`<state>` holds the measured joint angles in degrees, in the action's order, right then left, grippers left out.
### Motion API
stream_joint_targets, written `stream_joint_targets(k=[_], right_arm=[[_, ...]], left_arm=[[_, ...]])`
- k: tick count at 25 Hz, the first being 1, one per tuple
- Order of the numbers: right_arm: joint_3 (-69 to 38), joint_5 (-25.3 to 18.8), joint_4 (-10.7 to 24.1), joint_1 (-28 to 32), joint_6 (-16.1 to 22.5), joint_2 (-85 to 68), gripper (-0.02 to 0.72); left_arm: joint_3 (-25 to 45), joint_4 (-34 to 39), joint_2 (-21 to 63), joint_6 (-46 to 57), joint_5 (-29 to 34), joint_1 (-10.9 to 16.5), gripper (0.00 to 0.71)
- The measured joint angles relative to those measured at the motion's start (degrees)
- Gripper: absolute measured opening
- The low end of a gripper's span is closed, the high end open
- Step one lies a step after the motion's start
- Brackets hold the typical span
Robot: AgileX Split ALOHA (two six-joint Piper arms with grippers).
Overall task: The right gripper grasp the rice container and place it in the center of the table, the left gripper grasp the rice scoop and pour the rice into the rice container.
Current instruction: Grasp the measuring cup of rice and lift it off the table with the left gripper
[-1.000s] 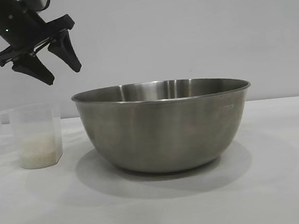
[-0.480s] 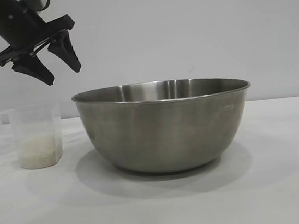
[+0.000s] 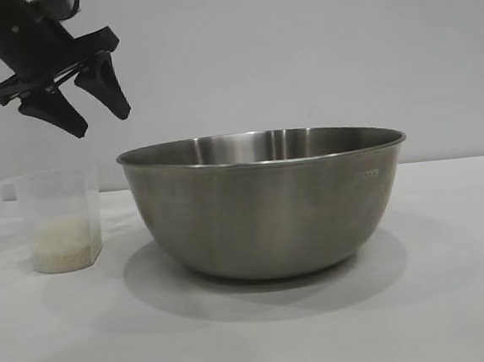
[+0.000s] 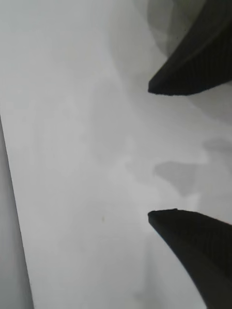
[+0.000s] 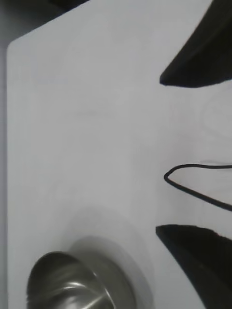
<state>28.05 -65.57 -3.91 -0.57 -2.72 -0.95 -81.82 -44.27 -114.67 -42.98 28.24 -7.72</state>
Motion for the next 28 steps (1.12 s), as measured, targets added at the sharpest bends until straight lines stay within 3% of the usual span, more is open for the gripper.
stream_joint_targets(k=[8,12,16,22,28], right_arm=[[0.0,0.1,0.0,0.0,0.1,0.0,0.528],[0.0,0.1,0.0,0.0,0.1,0.0,0.528],[0.0,0.1,0.0,0.0,0.1,0.0,0.528],[0.0,0.1,0.0,0.0,0.1,0.0,0.528],[0.0,0.1,0.0,0.0,0.1,0.0,0.528]], left_arm=[[0.0,10.8,5.3,1.7,1.0,0.0,0.442],[0.0,15.3,8.6,13.6,3.0,0.0,0.442],[0.0,15.8,9.5,25.2,8.9,0.0,0.442],[0.0,17.2,10.8,27.9,22.5,0.0,0.442],[0.0,25.7,16.1,30.8,25.9,-0.1,0.442]])
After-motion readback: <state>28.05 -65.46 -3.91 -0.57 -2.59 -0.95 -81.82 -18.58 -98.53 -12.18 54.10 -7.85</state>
